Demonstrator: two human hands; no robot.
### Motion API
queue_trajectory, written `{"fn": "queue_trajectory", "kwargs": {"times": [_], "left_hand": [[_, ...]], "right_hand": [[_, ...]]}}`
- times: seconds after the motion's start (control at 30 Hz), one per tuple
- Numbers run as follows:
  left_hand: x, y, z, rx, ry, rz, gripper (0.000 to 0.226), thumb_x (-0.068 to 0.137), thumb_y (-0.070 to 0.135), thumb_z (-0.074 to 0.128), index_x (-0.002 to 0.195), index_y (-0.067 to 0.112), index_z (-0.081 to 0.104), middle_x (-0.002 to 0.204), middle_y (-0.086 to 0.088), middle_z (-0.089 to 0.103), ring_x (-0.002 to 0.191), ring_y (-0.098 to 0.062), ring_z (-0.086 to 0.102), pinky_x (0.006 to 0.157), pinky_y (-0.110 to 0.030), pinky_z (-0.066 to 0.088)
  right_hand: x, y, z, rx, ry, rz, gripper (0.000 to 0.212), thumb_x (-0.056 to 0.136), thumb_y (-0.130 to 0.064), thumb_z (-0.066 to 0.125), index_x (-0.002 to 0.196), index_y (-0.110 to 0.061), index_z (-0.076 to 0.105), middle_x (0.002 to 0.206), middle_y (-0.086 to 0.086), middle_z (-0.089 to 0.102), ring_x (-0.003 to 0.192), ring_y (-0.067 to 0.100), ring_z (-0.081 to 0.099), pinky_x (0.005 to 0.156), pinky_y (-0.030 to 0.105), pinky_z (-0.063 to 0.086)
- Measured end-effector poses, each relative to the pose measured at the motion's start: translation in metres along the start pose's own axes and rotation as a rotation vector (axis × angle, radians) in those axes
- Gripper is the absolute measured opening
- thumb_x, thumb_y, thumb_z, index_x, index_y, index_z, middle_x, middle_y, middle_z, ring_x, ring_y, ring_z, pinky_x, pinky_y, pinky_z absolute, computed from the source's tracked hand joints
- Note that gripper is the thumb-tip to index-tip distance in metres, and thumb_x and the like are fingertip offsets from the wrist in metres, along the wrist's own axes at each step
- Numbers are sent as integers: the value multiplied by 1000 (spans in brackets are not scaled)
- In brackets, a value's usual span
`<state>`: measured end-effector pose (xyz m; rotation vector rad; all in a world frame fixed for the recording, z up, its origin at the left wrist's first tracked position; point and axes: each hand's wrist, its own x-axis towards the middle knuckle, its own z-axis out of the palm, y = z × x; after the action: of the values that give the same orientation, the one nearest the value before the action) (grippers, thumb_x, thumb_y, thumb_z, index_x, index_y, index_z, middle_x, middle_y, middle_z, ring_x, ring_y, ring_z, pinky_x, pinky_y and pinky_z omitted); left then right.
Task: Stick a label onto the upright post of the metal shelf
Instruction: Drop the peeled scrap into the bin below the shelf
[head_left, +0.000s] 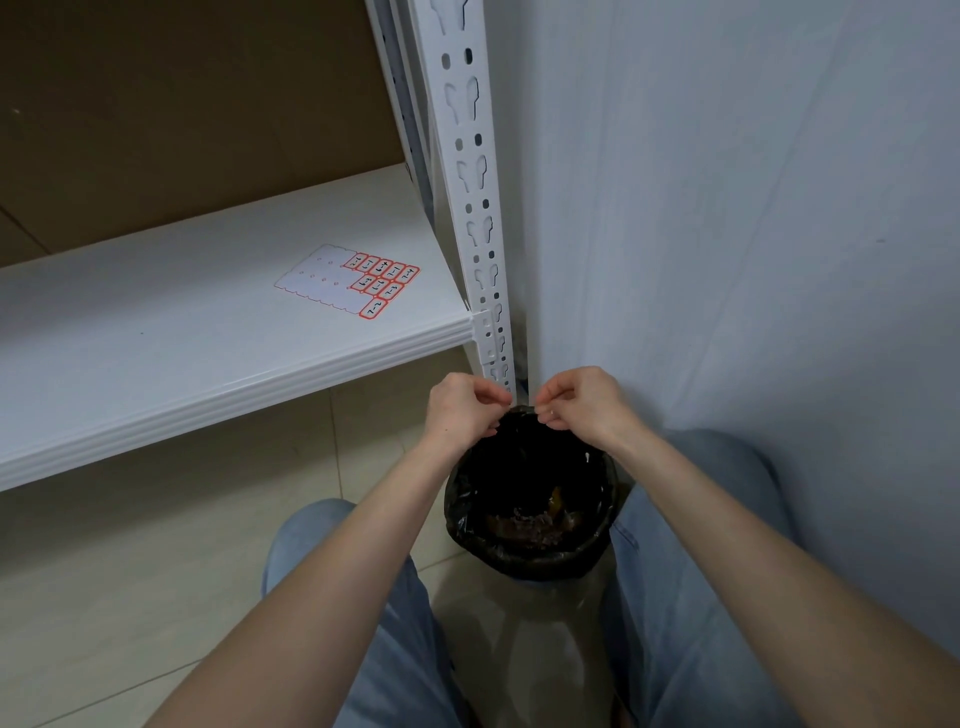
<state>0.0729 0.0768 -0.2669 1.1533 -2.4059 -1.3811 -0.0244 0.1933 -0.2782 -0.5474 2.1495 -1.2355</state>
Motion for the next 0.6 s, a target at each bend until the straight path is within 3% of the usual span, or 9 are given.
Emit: {"fn": "queue_trajectory", "kwargs": {"times": [0.13,0.2,0.27,0.33,0.43,0.5,0.6], "left_hand": [[1,-1,-1,-14,-31,-5,10,76,5,75,83,11,74,77,-1,68,72,-12,65,64,-19,57],[2,-2,-1,-19,-26,-10,7,75,8,78,79,11,73,74,-1,67,67,-12,64,61,-19,57],[3,-2,-1,-43,-18,-21,6,76,10,78,77,9,72,68,-1,66,58,-10,63,58,-18,57],[4,-2,0,-91,-18,-44,6,79,10,75,79,6,72,64,-2,65,52,-8,62,56,-18,57],[4,-3,1,-148,-49,-69,11,86,9,67,91,0,70,68,-6,67,57,-10,65,58,-19,58],[4,-3,0,-170,-71,-79,12,89,5,63,96,-2,70,74,-8,68,62,-12,66,62,-20,58],[4,-2,-1,-185,-81,-86,8,86,-1,64,91,1,70,86,-11,71,66,-12,68,64,-20,59]], "right_hand": [[0,1,-1,-144,19,-82,10,82,-15,69,92,-19,73,84,-2,68,82,14,65,82,26,51],[-1,-1,-1,-256,34,-110,4,81,-29,70,78,-27,71,82,-6,68,82,14,64,77,27,51],[1,-1,1,-304,61,-91,17,80,-39,69,67,-28,66,78,-4,69,77,16,65,73,32,54],[1,-2,4,-295,32,-89,21,85,-33,65,66,-27,63,77,-1,69,77,20,67,77,37,56],[0,-1,6,-189,27,-63,22,89,-14,60,70,-25,63,71,-2,68,72,18,69,80,40,58],[1,0,6,-161,33,-45,23,86,-13,63,66,-25,62,65,-3,67,66,16,68,78,40,59],[2,0,6,-203,43,-57,25,81,-16,71,61,-27,61,66,-3,66,72,21,69,79,40,58]]}}
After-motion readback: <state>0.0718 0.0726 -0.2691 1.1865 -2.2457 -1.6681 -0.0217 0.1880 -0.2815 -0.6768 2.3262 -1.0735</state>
